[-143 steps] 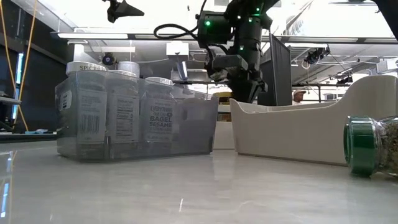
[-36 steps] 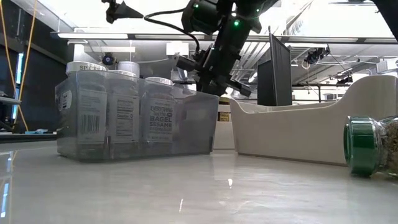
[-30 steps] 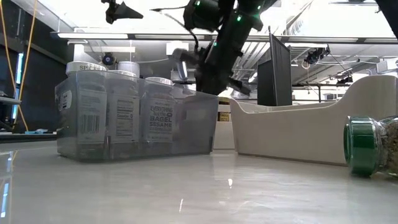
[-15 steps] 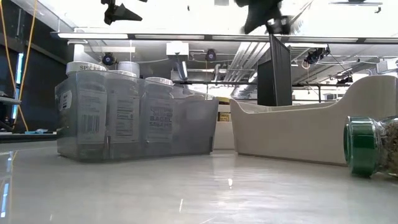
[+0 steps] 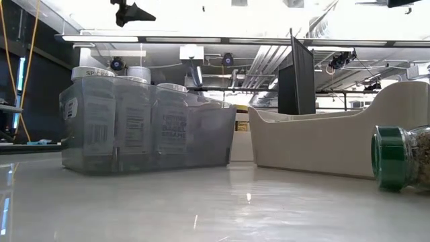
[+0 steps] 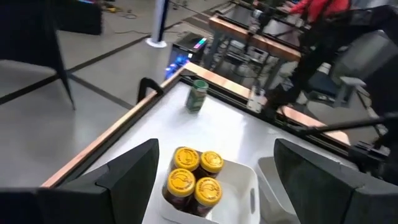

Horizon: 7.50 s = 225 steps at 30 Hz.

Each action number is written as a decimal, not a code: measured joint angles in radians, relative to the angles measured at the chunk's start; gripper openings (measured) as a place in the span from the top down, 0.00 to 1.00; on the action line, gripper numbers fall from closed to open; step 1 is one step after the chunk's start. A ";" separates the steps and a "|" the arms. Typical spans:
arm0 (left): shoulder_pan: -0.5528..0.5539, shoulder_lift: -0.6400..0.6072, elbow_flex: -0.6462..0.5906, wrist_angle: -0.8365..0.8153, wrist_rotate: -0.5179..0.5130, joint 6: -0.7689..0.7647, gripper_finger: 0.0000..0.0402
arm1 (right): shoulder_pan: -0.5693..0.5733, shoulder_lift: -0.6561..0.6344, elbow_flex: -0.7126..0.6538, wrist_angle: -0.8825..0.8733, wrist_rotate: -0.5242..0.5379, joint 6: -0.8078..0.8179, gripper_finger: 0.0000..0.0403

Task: Sort spices by type
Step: Put the bottom right green seasoning bottle into the gray bin

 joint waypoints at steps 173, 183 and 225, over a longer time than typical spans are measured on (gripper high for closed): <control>-0.831 0.640 0.403 -0.034 -0.355 1.155 0.24 | -0.459 -0.161 0.000 0.383 -0.237 -0.772 0.52; -0.843 0.644 0.403 -0.019 -0.356 1.125 0.39 | -0.459 -0.160 0.000 0.380 -0.248 -0.775 0.52; -0.681 1.084 0.781 -0.383 -0.356 0.537 0.59 | -0.225 -0.597 0.000 -0.417 0.635 -0.063 0.09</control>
